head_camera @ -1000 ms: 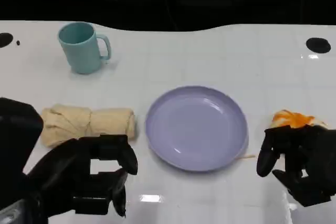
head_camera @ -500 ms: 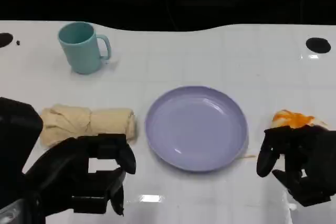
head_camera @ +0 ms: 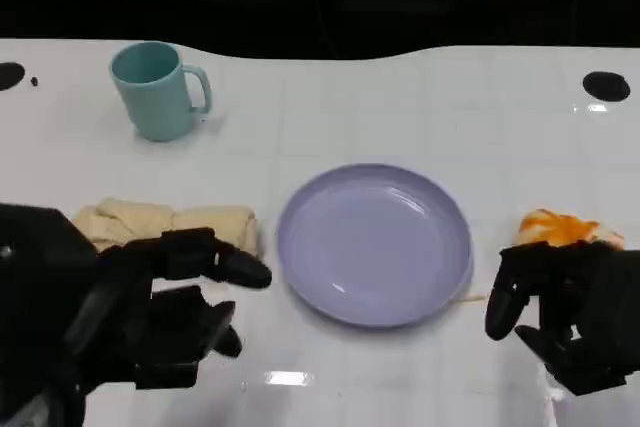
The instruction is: Grasp the towel on the left side of the plate with the left hand and place it into the plate.
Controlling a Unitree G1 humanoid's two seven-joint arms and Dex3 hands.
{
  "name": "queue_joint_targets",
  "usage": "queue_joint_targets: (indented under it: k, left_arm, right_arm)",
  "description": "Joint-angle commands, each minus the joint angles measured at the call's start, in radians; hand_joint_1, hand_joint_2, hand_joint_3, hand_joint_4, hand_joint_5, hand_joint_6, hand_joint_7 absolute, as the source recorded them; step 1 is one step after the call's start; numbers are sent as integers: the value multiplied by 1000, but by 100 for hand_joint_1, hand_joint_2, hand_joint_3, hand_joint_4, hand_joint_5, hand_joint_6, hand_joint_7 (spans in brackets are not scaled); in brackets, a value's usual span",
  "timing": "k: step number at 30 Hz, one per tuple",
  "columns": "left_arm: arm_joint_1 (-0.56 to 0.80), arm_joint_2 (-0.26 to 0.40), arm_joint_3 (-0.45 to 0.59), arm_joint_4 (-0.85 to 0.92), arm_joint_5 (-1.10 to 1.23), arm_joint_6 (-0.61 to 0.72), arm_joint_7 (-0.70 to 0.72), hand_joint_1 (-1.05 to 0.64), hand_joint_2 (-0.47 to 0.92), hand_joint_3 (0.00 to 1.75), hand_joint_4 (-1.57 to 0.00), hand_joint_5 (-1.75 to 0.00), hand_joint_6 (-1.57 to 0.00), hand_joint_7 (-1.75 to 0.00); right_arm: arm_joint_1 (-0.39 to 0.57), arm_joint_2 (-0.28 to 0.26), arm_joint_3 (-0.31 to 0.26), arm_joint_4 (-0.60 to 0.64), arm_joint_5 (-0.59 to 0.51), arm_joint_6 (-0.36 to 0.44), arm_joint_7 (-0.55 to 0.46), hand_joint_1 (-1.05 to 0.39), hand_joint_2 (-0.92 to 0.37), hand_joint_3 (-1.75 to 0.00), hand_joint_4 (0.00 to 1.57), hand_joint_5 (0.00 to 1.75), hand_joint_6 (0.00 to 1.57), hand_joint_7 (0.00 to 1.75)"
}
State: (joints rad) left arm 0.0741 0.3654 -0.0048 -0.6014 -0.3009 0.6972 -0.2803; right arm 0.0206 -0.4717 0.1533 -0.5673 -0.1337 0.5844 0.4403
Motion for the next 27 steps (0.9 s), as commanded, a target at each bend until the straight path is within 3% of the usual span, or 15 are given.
queue_joint_targets:
  k: [1, 6, 15, 21, 27]
  left_arm:
    - [14, 15, 12, 9, 45, -55, 3, -21, 90, 45, -38, -103, -53, -27]
    - [-16, 48, 22, 39, 100, -124, -18, -30, 92, 32, -30, -80, -46, -11]
    - [-149, 204, -59, 166, 323, -296, -97, -39, 92, 20, -5, -69, -28, 0]
    - [-264, 262, -173, 298, 510, -357, -124, -39, 92, 11, 0, -66, -20, 0]
    - [-366, 280, -293, 445, 735, -431, -123, -43, 92, 3, -7, -54, -24, -2]
  right_arm:
    - [-10, 6, 4, -11, -4, 4, -10, 2, -62, -100, 70, 174, 68, 143]
    - [-10, 9, 6, -4, -5, -7, -15, 1, -61, -102, 69, 174, 68, 142]
    - [-11, 10, 10, 6, -6, -14, -19, 1, -61, -101, 70, 173, 68, 142]
    - [-9, 11, 15, -3, -11, -12, -20, 1, -62, -101, 70, 172, 68, 142]
    - [-2, 19, 11, -10, -7, -8, -22, 1, -61, -101, 70, 173, 68, 143]
